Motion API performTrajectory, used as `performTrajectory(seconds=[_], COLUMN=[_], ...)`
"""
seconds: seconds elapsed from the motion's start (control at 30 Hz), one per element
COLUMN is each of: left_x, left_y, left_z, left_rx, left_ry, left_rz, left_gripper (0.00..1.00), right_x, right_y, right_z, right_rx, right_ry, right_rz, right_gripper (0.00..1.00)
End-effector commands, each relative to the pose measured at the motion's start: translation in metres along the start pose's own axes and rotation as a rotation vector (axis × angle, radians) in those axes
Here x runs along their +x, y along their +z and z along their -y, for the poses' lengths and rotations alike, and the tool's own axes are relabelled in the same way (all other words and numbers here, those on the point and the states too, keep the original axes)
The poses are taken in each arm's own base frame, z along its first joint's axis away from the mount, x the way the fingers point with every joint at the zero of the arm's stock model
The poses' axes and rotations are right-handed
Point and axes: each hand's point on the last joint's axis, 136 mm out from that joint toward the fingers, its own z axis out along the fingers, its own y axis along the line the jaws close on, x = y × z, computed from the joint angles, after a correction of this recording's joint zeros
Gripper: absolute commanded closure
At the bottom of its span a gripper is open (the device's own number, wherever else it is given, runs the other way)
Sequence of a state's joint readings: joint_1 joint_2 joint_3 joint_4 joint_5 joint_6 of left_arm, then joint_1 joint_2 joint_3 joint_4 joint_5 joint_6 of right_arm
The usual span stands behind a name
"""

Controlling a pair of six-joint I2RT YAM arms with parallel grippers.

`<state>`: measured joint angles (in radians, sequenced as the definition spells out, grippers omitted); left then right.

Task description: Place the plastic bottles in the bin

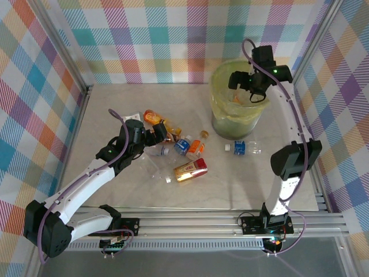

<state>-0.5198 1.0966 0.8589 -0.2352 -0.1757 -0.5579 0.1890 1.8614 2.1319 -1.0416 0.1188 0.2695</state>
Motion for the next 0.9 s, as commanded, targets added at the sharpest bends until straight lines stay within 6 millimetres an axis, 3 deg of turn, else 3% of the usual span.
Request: performTrajectory(seconds=[0.0,0.23,0.53,0.7,0.87], left_x=[-0.004,-0.007,-0.01,-0.008,-0.006], left_y=[-0.006,-0.01,-0.012,-0.009,-0.006], left_z=[-0.007,-0.008,-0.006,-0.006,-0.005], left_rx=[-0.014,-0.015,0.0,0.003,0.007], left_ry=[-0.006,-0.006,0.004,0.013,0.019], left_rz=[0.018,0.04,0.055,0.051,0.043], left_gripper=[0.0,0.0,0.0,0.0,0.0], right_x=[0.006,0.031,0.102,0.152,0.191], right_y=[-0.027,-0.068,-0.106,-0.105,-0.089], right_z=[0.008,0.032,0.076,0.099,0.11], right_rx=[0.013,0.082,0.181,0.233,0.226], right_ry=[-0.004,0.041,0.19,0.283,0.395], right_rz=[0.017,0.089,0.152,0.12,0.063], right_gripper=[0.0,0.0,0.0,0.0,0.0])
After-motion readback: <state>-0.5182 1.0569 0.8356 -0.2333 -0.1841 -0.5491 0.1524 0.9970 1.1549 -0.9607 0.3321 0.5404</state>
